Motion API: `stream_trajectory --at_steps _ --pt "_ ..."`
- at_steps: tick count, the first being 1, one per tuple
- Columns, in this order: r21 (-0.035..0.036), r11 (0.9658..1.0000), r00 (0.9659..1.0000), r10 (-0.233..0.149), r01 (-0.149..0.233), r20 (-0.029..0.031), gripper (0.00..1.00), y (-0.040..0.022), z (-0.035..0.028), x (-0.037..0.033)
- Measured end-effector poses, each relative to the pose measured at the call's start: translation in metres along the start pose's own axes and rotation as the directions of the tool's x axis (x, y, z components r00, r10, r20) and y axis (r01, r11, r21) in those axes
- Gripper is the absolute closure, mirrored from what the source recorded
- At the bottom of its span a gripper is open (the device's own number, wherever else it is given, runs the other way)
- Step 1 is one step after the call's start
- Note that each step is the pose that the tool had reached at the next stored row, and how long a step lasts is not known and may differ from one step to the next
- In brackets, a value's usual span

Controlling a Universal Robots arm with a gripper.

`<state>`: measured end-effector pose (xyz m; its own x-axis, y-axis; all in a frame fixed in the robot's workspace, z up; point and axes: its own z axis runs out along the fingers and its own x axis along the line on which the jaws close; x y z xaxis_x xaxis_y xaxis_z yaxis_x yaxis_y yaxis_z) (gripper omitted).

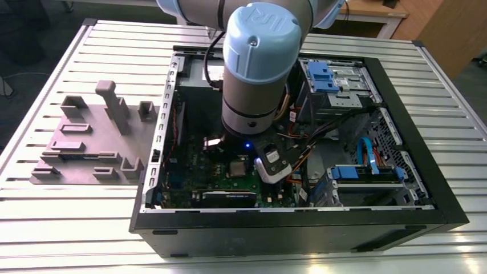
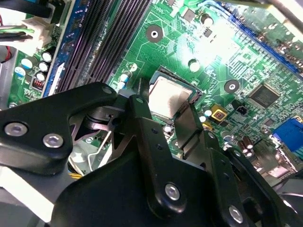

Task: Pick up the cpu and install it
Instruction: 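Place the cpu into insertion slot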

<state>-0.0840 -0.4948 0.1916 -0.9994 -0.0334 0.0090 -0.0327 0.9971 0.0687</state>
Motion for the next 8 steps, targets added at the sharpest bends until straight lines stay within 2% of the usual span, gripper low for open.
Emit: stream_trajectory --at_steps 8 --pt "-0.0021 0.9999 1.0 0.01 -0.01 0.0008 0.53 0.0 0.001 0.0029"
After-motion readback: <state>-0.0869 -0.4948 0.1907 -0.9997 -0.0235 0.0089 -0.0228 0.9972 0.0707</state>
